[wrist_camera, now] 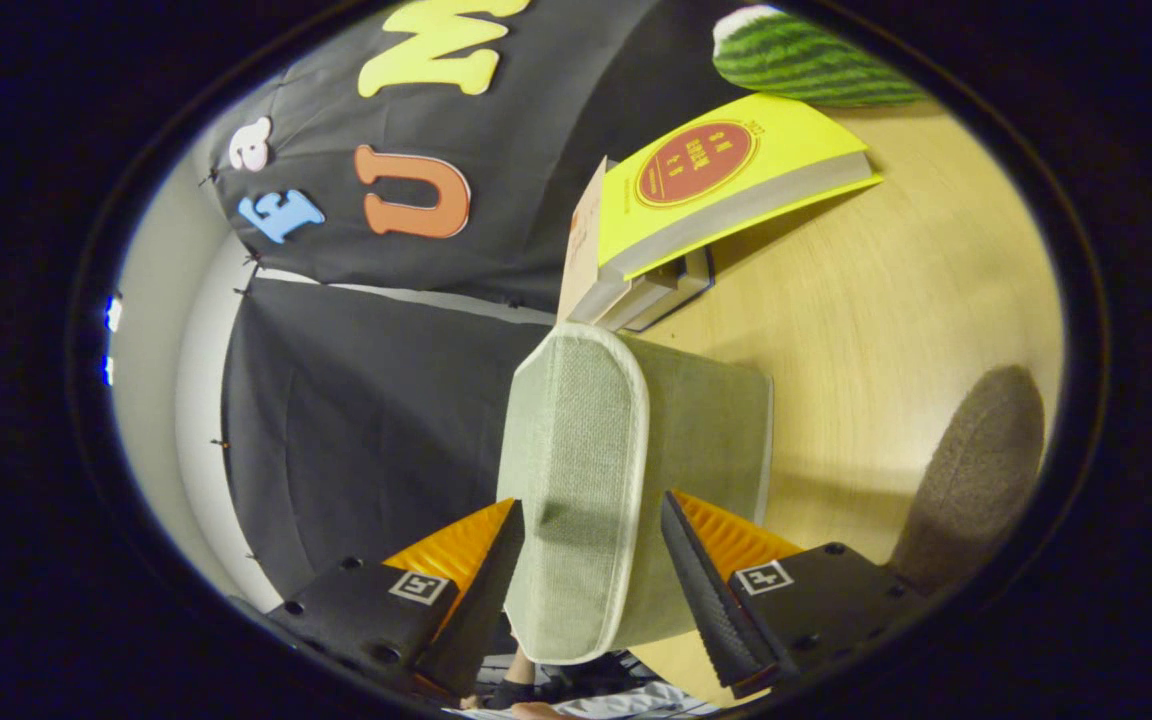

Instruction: Open the storage box then place both shoes into the box .Put the left shoe in first, then the right shoe, with the right side of both shoes facing outward in a uniform manner.

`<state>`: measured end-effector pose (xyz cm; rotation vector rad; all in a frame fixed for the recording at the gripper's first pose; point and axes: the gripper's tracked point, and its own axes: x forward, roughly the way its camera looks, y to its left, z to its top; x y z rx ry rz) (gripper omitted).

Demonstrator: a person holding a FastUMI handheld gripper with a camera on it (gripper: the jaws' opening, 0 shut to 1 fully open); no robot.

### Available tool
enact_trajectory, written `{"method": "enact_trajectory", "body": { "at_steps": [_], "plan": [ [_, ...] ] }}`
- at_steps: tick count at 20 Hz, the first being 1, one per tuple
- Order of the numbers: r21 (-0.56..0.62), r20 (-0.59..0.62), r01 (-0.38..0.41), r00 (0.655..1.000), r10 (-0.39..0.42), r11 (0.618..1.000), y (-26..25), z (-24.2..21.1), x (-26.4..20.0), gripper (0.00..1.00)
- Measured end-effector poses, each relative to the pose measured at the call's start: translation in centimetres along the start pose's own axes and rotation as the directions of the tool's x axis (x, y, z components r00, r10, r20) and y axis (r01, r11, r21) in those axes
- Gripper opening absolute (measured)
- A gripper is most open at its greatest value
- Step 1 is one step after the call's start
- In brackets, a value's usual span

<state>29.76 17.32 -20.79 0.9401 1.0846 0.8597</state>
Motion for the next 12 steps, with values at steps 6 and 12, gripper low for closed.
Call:
{"method": "enact_trajectory", "body": {
  "at_steps": [6, 12],
  "plan": [
    [0.037, -0.031, -0.045, 0.998, 0.046, 0.998, 0.4, -0.6, 0.1, 0.66],
    [-0.015, -0.002, -0.003, 1.0, 0.002, 1.0, 1.4, -0.3, -1.5, 0.19]
  ]
}}
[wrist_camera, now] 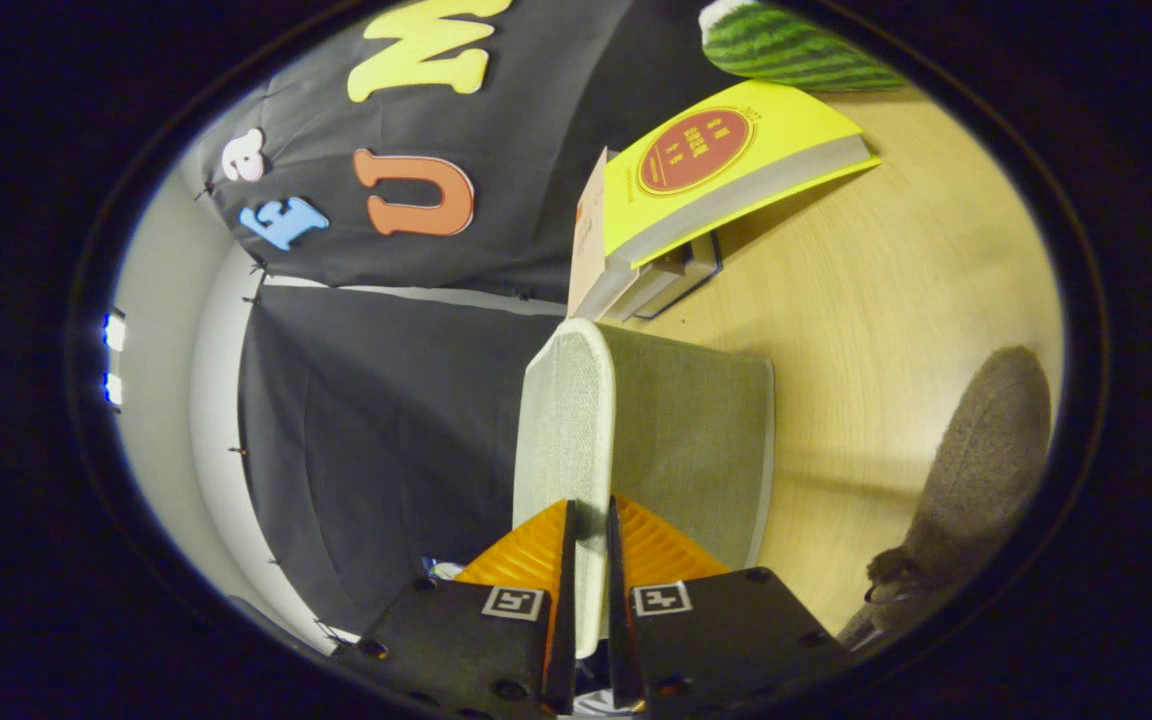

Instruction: Open the storage box then place both shoes into the box .Put the left shoe in first, then the right shoe, with the right side of both shoes facing outward in a uniform manner.

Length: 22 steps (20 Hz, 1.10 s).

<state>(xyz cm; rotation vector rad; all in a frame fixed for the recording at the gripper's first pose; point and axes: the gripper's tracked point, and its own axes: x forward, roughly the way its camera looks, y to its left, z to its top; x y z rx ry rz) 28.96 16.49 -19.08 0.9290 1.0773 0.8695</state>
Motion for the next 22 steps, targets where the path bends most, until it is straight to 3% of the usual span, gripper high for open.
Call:
{"method": "enact_trajectory", "body": {
  "at_steps": [3, 11, 19, 22],
  "plan": [
    [-0.05, 0.028, 0.008, 1.0, -0.007, 0.999, 2.5, 0.2, -0.8, 0.06],
    [-0.106, 0.059, -0.018, 0.998, 0.024, 0.994, 11.9, 0.0, -0.8, 0.06],
    [-0.168, 0.076, 0.076, 0.995, -0.064, 0.983, 18.0, -1.4, 4.5, 0.06],
    [-0.235, 0.075, 0.066, 0.996, -0.049, 0.97, 20.9, -3.0, 7.5, 0.06]
  ]
}}
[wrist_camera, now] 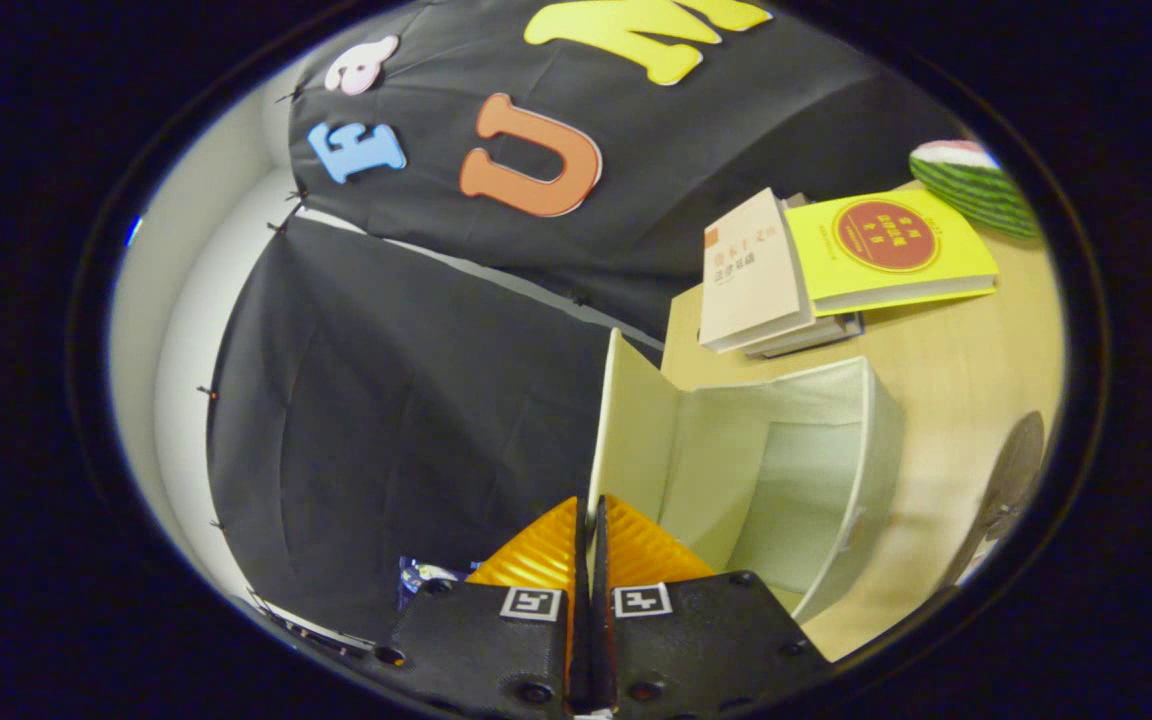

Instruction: Open the storage box then place both shoes into the box .Put the left shoe in first, then the right shoe, with the right side of both shoes facing outward in a uniform manner.

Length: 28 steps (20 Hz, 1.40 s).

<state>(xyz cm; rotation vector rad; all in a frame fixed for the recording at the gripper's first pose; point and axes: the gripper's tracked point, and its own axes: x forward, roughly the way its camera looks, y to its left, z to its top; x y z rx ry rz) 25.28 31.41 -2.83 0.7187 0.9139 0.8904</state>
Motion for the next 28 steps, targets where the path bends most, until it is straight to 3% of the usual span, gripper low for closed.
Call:
{"method": "enact_trajectory", "body": {
  "at_steps": [6, 8, 13, 23, 28],
  "plan": [
    [-0.086, -0.001, -0.05, 0.999, 0.05, 0.995, 4.9, -2.2, 6.2, 0.12],
    [-0.103, -0.025, -0.061, 0.998, 0.059, 0.993, 5.5, -3.4, 8.1, 0.22],
    [-0.145, -0.081, 0.044, 0.995, -0.056, 0.989, 3.2, -6.2, 8.5, 1.0],
    [-0.208, -0.001, 0.273, 0.96, -0.279, 0.939, -6.7, -4.2, -0.4, 1.0],
    [-0.231, 0.017, 0.412, 0.908, -0.42, 0.881, -12.7, -4.0, -4.8, 1.0]
  ]
}}
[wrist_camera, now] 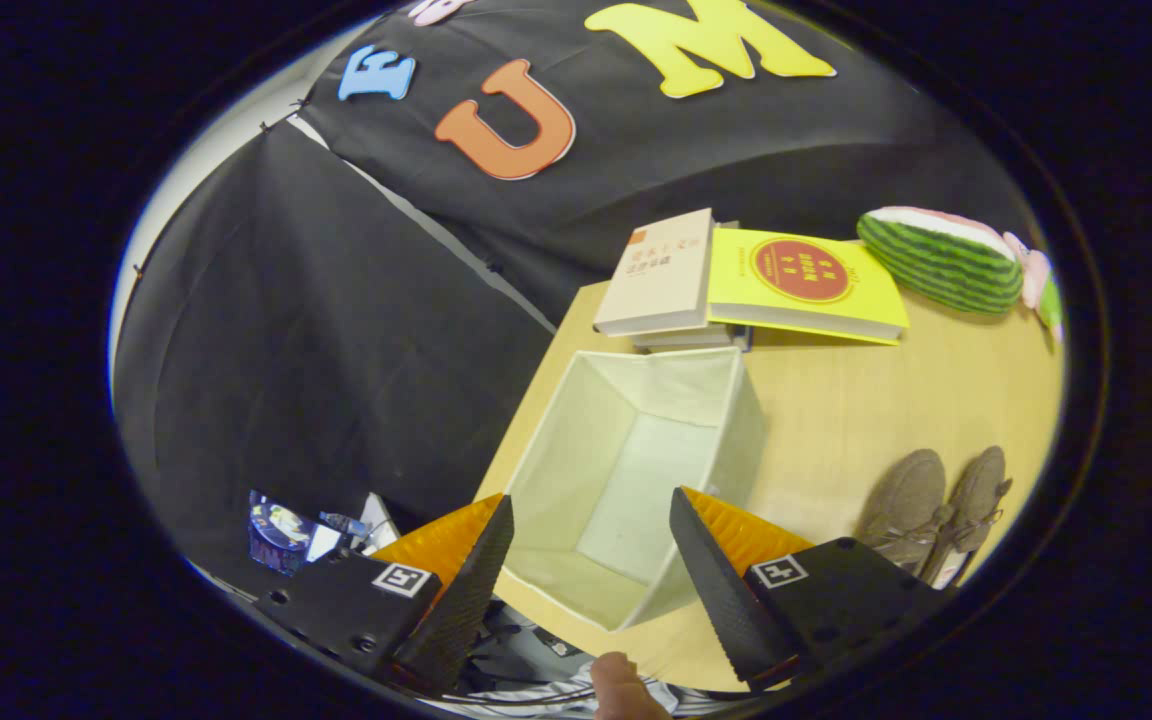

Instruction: Open the storage box then place both shoes into the box .Put the left shoe in first, then the right shoe, with the right side of both shoes facing outward in a uniform manner.

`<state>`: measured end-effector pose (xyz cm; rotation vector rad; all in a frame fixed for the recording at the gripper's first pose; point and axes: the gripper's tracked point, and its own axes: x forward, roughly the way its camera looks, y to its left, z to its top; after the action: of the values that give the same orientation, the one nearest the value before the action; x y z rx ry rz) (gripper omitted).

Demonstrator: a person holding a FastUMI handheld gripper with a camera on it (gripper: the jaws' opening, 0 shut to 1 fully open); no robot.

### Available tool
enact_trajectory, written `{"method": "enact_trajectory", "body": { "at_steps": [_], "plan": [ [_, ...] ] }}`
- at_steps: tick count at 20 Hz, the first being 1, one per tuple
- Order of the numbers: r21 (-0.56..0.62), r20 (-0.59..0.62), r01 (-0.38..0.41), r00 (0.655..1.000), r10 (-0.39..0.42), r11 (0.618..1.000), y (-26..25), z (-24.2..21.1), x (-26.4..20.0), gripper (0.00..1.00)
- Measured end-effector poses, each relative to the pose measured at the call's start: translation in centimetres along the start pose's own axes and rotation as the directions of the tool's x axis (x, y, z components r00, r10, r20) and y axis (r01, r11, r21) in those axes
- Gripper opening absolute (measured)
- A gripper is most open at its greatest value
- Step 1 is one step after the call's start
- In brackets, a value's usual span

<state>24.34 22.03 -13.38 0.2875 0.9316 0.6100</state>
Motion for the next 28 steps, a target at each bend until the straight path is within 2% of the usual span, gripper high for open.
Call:
{"method": "enact_trajectory", "body": {
  "at_steps": [2, 4, 6, 7, 9, 12, 16, 18, 20, 21, 22, 23, 26, 28],
  "plan": [
    [-0.026, -0.014, 0.074, 0.997, -0.074, 0.997, -2.9, -1.0, -0.6, 1.0],
    [-0.062, -0.039, 0.205, 0.977, -0.208, 0.977, -7.2, -2.2, -1.5, 1.0],
    [-0.103, -0.074, 0.367, 0.924, -0.375, 0.925, -12.1, -3.7, -3.1, 1.0],
    [-0.112, -0.091, 0.416, 0.9, -0.426, 0.902, -13.9, -4.4, -3.9, 1.0],
    [-0.107, -0.127, 0.47, 0.867, -0.481, 0.876, -16.3, -6.3, -5.2, 1.0],
    [-0.082, -0.187, 0.504, 0.839, -0.51, 0.86, -19.1, -7.9, -5.4, 1.0],
    [-0.052, -0.252, 0.571, 0.786, -0.564, 0.819, -24.1, -9.6, -5.3, 0.99],
    [0.007, -0.307, 0.554, 0.794, -0.525, 0.833, -25.4, -10.7, -4.1, 0.9],
    [0.078, -0.371, 0.512, 0.811, -0.451, 0.856, -25.8, -12.2, -2.6, 0.58],
    [0.08, -0.393, 0.506, 0.808, -0.439, 0.859, -26.2, -12.8, -2.1, 0.41],
    [0.058, -0.395, 0.533, 0.789, -0.471, 0.844, -27.5, -13.0, -2.0, 0.31],
    [0.05, -0.403, 0.536, 0.783, -0.474, 0.843, -28.0, -13.3, -1.6, 0.15],
    [0.042, -0.373, 0.52, 0.8, -0.469, 0.853, -27.2, -12.9, -1.7, 0.07],
    [0.053, -0.359, 0.501, 0.817, -0.452, 0.864, -25.6, -12.2, -2.4, 0.06]
  ]
}}
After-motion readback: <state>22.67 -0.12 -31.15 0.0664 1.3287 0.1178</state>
